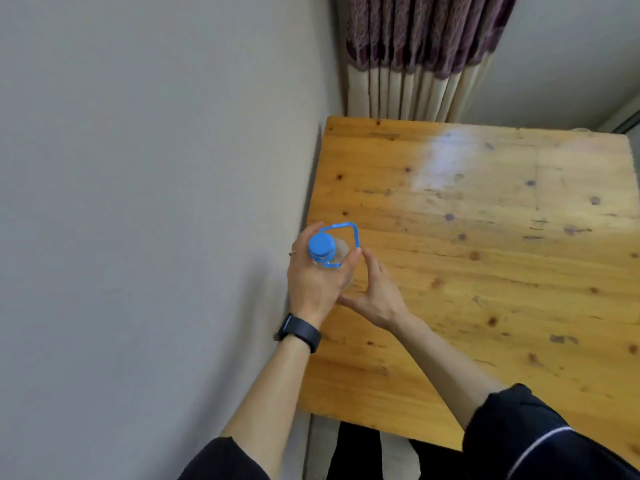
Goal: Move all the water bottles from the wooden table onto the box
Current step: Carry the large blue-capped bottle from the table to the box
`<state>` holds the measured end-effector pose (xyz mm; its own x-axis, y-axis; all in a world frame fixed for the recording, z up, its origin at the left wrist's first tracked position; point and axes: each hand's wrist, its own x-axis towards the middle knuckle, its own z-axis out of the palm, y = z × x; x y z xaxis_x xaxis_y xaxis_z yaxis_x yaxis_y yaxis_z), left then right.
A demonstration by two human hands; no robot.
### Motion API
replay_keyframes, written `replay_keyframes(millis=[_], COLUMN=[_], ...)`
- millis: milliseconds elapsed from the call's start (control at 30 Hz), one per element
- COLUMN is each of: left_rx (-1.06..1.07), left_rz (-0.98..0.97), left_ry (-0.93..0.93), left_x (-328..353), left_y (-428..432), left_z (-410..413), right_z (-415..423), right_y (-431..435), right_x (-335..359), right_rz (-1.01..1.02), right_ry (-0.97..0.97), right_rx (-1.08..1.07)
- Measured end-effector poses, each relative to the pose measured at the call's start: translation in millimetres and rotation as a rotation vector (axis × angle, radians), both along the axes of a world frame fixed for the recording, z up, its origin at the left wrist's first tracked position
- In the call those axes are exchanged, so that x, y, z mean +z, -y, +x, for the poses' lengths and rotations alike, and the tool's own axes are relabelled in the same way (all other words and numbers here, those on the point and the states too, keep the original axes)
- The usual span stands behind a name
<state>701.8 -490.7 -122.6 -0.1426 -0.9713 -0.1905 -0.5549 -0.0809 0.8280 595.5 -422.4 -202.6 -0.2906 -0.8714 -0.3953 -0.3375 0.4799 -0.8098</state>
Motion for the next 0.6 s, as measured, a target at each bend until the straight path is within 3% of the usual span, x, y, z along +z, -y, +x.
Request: replay_keyframes(millis=[233,433,600], left_rx=[-0.128,-0.185,-0.313], left_rz=[-0.151,-0.16,-0.071], left_ry=[0.102,0.129,0.002], left_x=[-13.2,-2.8,19.8], left_y=[31.2,41.5,5.1], left_z=[19.7,16.6,-19.1], right_z=[28.2,28.6,-6.5], right_y=[48.6,36.1,-30.1], right_x=[-39.3,-23.5,21.5], right_rz=[-0.172,-0.188,-0.076], right_ry=[0.202,0.134,0.01], right_rx=[-0.071,-0.179,-0.259])
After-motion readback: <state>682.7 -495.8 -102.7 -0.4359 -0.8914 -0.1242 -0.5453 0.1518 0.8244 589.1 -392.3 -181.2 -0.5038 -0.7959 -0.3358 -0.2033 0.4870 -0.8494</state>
